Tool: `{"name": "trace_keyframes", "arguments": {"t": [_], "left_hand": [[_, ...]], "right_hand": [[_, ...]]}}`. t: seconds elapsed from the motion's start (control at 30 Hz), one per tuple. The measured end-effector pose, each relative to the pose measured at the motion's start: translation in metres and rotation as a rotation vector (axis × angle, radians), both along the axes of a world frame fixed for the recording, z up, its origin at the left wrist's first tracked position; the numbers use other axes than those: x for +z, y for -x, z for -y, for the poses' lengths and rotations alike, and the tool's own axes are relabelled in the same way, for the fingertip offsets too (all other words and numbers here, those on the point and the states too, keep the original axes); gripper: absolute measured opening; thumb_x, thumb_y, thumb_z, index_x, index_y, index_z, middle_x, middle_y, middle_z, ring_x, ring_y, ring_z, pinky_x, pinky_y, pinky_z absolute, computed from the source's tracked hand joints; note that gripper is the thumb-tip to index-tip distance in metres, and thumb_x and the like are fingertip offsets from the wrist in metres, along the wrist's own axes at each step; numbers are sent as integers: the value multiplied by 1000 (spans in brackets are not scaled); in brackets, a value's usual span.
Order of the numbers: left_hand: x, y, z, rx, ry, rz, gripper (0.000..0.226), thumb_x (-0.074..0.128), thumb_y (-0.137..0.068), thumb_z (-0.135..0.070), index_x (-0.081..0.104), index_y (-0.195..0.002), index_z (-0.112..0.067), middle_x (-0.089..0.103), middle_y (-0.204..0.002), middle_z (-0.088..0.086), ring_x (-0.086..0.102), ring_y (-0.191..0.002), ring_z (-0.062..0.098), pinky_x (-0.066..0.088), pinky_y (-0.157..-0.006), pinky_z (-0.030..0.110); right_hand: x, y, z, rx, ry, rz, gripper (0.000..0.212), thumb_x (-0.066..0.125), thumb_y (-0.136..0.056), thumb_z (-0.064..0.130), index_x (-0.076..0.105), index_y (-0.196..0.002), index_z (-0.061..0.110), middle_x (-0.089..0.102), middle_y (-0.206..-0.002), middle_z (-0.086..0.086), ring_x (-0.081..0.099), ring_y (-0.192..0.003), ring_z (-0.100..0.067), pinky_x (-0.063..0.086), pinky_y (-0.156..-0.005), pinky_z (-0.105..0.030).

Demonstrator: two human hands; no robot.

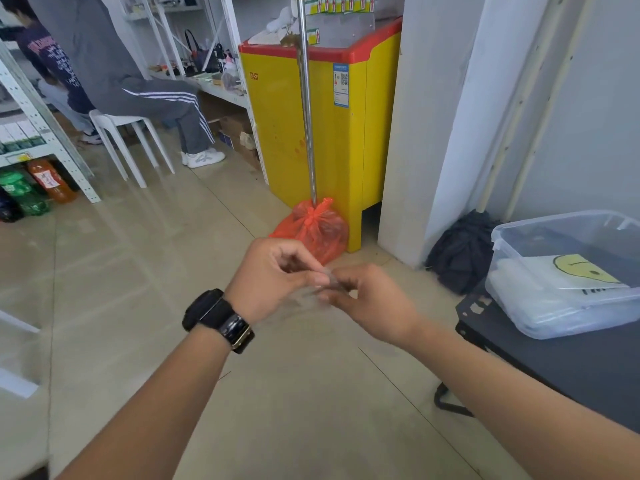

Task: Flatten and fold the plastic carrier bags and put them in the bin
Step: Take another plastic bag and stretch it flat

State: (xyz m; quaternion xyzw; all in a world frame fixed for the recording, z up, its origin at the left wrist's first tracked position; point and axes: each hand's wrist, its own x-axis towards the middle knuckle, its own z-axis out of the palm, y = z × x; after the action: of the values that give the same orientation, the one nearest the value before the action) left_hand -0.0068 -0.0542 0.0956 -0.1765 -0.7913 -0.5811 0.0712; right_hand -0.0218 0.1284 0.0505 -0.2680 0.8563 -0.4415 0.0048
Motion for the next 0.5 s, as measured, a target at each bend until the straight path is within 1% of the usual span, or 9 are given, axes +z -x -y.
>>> {"name": "trace_keyframes", "arguments": {"t": [0.07, 0.17, 0.23, 0.3, 0.37, 0.4, 0.43, 0.47, 0.5], "left_hand": [[7, 7, 13, 105, -52, -28, 9, 81, -66, -14, 73, -70, -15, 76, -74, 3, 70, -68, 16, 55, -66, 26], [20, 17, 62, 405, -159, -110, 15, 77, -75, -3, 69, -77, -16, 75, -73, -12, 68, -69, 2, 54, -71, 18], [21, 16, 97, 550, -215, -110, 13, 78, -74, -9, 68, -83, -12, 75, -75, -16, 68, -71, -2, 56, -72, 17], [19, 12, 113, 596, -219, -72, 26, 79, -67, -18, 68, -88, -6, 76, -78, -14, 69, -72, -1, 57, -71, 17], [18, 10, 109, 554, -188, -67, 20, 79, -68, -17, 69, -84, -12, 76, -78, -12, 70, -72, 1, 56, -68, 17], [18, 9, 99, 495, -158, -70, 16, 79, -69, -13, 69, -81, -14, 76, -78, -11, 70, -72, 3, 56, -68, 17], [18, 9, 86, 423, -115, -77, 14, 79, -69, -10, 70, -78, -16, 76, -77, -9, 71, -71, 5, 56, -67, 18], [17, 9, 70, 342, -66, -84, 15, 79, -69, -8, 71, -75, -19, 76, -75, -6, 71, -69, 7, 56, -66, 19], [16, 7, 52, 257, -20, -92, 16, 80, -68, -7, 73, -72, -21, 76, -74, -3, 70, -67, 10, 55, -66, 20]], "right_hand": [[-7, 11, -13, -8, -120, 49, 19, 66, -90, 28, 74, -82, 12, 71, -76, -11, 63, -73, -29, 53, -69, -46], [-19, 26, -42, -9, -461, 162, 19, 67, -90, 25, 75, -79, 13, 73, -81, -6, 64, -73, -23, 55, -72, -39], [-26, 33, -63, -31, -657, 235, 14, 69, -88, 26, 75, -78, 18, 72, -83, -2, 64, -76, -19, 52, -73, -33], [-31, 36, -80, -82, -802, 305, 3, 70, -85, 25, 68, -86, 22, 68, -92, 0, 66, -87, -21, 52, -79, -31], [-30, 32, -87, -104, -946, 317, 35, 74, -84, 33, 61, -115, 21, 63, -115, -1, 63, -107, -23, 50, -92, -33], [-29, 29, -85, -90, -912, 290, 55, 76, -82, 41, 55, -129, 22, 59, -126, 1, 59, -115, -22, 47, -98, -34], [-26, 24, -76, -62, -766, 270, 71, 79, -77, 48, 49, -138, 25, 56, -132, 5, 56, -120, -19, 46, -101, -34], [-20, 16, -63, -29, -539, 267, 81, 82, -73, 50, 45, -141, 28, 55, -134, 8, 55, -121, -14, 45, -101, -32], [-16, 10, -47, 7, -326, 268, 80, 85, -71, 47, 47, -140, 29, 57, -133, 9, 57, -118, -11, 46, -99, -27]]}}
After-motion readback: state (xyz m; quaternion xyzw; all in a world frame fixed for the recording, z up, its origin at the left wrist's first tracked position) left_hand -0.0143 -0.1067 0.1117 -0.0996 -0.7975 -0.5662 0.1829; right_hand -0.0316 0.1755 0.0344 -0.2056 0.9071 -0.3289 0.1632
